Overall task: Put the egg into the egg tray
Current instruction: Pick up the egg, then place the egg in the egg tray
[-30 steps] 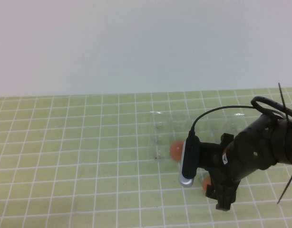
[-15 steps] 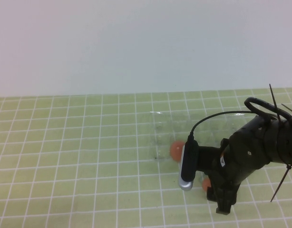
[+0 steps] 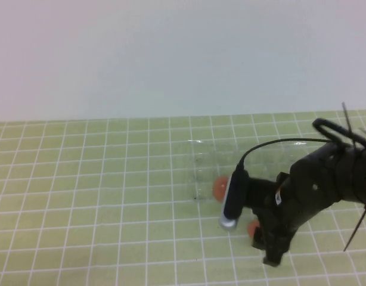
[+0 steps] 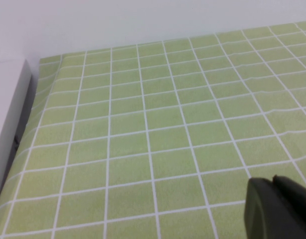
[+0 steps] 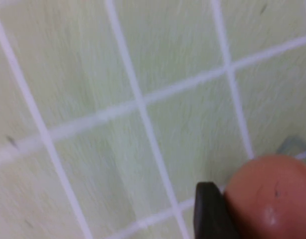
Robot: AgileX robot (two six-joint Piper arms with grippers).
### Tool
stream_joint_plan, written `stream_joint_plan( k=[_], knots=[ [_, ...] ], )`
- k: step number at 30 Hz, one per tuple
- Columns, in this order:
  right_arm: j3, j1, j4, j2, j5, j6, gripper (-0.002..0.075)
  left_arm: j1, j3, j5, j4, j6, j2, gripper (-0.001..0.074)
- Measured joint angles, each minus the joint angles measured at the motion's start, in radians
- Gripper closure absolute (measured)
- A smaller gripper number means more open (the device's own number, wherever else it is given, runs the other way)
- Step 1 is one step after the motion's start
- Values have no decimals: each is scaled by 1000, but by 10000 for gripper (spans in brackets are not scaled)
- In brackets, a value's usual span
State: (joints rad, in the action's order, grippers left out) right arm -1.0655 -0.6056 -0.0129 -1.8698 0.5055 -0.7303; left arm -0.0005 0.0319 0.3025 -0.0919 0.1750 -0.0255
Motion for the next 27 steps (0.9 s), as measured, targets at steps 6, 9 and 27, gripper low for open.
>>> stream_joint_plan(
  k=[6,9,27],
  knots=[
    [5,0,381,142,-111,0,354,0,0,0,0,0,0,735],
    [49,0,566,198,-280,9,354,0,0,0,0,0,0,735],
    [231,-52,653,19,-1021,466,354,0,0,0,0,0,0,735]
  ],
)
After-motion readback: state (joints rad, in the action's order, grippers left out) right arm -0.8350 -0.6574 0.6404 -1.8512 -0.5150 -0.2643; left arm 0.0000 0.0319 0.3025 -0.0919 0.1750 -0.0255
